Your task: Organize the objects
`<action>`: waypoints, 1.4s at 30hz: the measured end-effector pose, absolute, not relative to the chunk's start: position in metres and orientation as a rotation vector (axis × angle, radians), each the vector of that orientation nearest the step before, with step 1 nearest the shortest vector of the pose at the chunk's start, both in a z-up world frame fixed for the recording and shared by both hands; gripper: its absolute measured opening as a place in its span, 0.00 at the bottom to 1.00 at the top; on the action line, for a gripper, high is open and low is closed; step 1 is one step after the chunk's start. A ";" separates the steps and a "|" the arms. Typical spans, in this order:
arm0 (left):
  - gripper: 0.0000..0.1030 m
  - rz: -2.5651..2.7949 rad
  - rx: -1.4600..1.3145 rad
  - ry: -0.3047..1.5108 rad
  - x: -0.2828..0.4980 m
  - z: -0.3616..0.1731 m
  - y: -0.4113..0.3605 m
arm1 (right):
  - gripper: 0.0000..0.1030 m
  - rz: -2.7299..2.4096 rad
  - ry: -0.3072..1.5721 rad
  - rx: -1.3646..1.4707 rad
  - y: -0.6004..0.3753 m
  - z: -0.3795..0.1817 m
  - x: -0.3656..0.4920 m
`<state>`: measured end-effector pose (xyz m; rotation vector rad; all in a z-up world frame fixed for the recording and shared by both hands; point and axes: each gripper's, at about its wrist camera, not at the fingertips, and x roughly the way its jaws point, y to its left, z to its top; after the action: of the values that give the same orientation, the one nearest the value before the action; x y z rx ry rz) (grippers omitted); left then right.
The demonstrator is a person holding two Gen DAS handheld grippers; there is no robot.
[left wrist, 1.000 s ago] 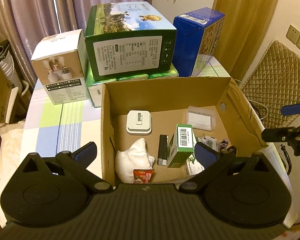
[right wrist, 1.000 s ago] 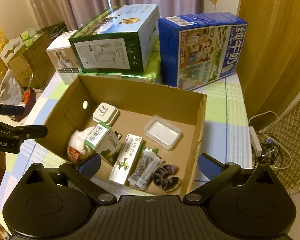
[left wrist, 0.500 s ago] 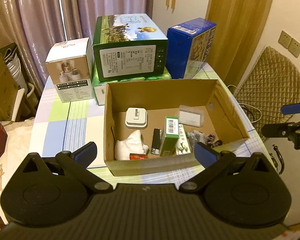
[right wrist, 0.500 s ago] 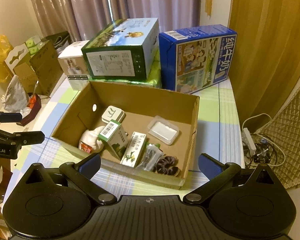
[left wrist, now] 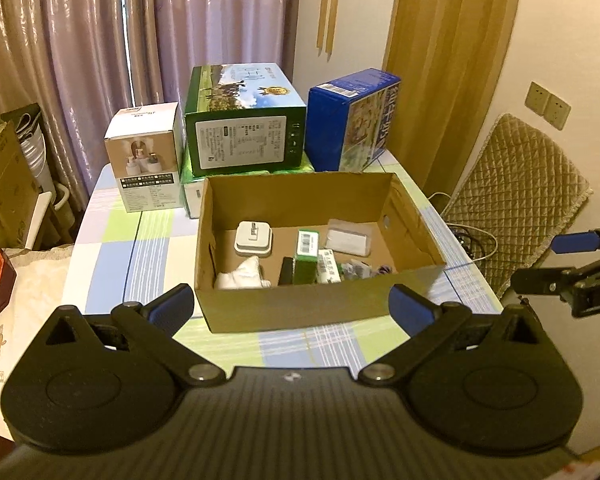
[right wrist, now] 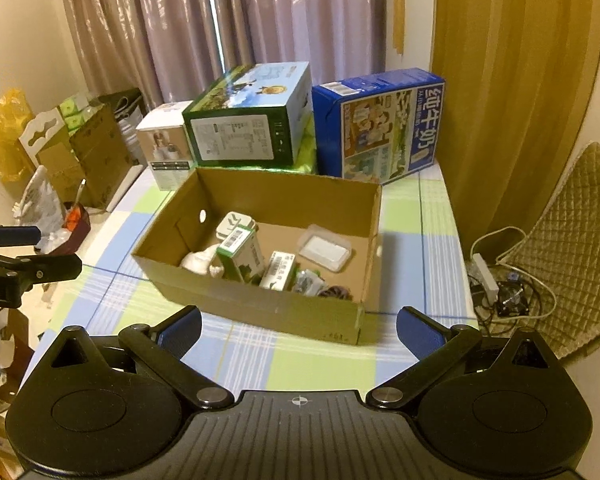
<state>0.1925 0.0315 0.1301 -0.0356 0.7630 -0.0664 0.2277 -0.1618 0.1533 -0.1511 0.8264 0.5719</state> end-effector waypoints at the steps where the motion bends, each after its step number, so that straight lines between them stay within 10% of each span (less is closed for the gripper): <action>1: 0.99 -0.060 -0.036 0.755 0.185 0.130 0.030 | 0.98 0.567 0.823 -0.138 -0.166 0.154 0.221; 42: 0.99 0.025 -0.091 0.730 0.019 0.089 -0.004 | 0.98 0.512 0.741 -0.054 -0.225 0.135 0.073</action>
<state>0.0187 -0.0039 0.0891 -0.0906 0.7300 0.0254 0.0725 -0.2250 0.1346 -0.0536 0.7407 0.5124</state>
